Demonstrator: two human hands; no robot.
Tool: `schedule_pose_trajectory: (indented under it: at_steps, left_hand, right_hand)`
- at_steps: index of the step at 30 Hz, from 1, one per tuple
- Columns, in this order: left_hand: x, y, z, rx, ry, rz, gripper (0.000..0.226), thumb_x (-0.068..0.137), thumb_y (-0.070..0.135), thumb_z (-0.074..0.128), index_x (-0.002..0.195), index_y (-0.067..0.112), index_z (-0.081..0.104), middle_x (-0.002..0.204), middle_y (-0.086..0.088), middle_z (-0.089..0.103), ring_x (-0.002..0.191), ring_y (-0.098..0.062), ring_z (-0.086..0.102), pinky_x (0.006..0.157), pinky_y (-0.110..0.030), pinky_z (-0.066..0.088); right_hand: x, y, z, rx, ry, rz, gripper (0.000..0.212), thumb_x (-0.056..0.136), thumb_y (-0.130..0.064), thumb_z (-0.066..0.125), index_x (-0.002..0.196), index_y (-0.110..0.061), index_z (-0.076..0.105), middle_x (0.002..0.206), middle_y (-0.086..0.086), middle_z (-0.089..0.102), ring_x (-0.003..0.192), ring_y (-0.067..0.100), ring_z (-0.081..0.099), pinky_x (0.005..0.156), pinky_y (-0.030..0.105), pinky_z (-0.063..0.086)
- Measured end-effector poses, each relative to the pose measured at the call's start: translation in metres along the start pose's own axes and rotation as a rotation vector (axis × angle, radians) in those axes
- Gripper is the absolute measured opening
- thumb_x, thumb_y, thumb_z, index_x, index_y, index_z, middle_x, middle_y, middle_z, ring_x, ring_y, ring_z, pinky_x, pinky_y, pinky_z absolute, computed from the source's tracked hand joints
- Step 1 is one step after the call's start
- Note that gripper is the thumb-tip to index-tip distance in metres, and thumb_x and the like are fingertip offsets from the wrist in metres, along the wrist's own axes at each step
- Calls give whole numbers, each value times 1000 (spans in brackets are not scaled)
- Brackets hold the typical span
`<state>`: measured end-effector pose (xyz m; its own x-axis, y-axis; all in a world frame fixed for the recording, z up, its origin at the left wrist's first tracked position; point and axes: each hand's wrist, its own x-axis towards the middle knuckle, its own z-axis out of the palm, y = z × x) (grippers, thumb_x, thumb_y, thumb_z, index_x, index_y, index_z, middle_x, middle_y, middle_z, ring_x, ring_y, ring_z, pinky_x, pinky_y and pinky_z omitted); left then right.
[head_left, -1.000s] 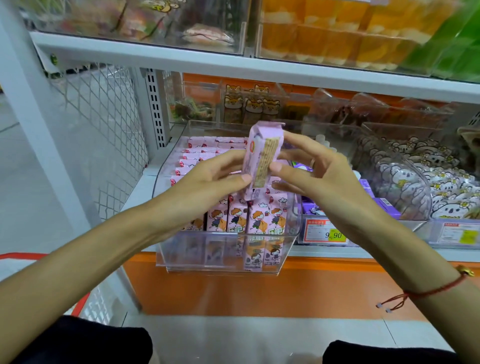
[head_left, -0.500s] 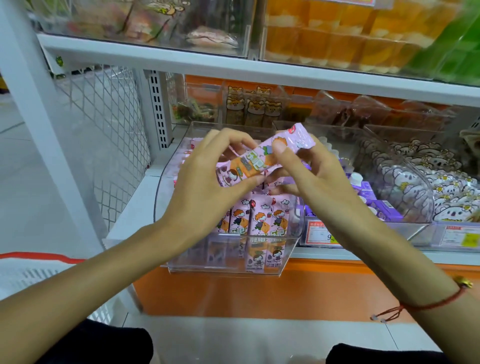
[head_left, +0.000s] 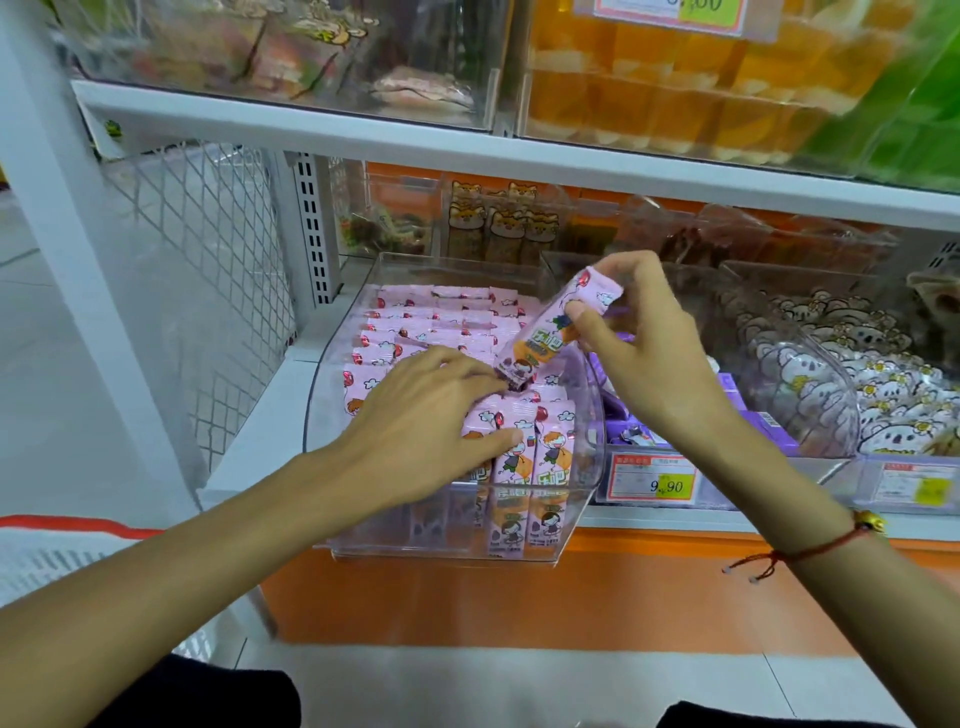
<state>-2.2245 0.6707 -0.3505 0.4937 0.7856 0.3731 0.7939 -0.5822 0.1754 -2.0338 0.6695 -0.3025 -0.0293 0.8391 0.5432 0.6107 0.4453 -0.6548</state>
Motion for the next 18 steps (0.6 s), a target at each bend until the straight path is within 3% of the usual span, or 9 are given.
schedule_pose_trajectory:
  at_steps: [2,5,8,13,18]
  left_hand:
    - [-2,-1,-2,-31,-4,-8,56,86,63,49,130,30,55,129,12,55,119,-10,41,97,-26,31]
    - [-6,1,-4,-62,14,-16,54,83,65,52,127,33,57,121,15,57,112,-9,44,89,-23,31]
    - [-7,2,-6,-99,32,-30,51,80,65,55,123,37,59,118,18,59,109,-7,47,82,-20,29]
    - [-9,1,-6,-115,44,-57,51,79,65,59,121,37,58,110,19,59,101,-7,49,74,-22,28]
    - [-8,-3,-10,-142,76,-39,43,81,59,61,118,38,60,115,23,58,108,-5,47,80,-23,35]
  right_hand:
    - [5,-1,-1,-92,-81,-50,19,93,-22,59,105,-21,44,85,-17,62,77,5,62,73,31,50]
    - [18,-5,0,-207,-267,-116,22,87,-24,67,103,-20,53,89,-7,64,81,11,61,75,34,50]
    - [32,-7,10,-489,-425,-199,32,79,-35,73,106,-21,63,101,1,58,92,19,57,77,38,49]
    - [37,-1,27,-918,-618,-336,36,86,-45,63,116,-26,66,120,4,59,115,23,47,82,34,37]
    - [39,-10,14,-760,-686,-297,32,93,-38,54,120,-22,66,120,3,61,115,21,50,91,35,42]
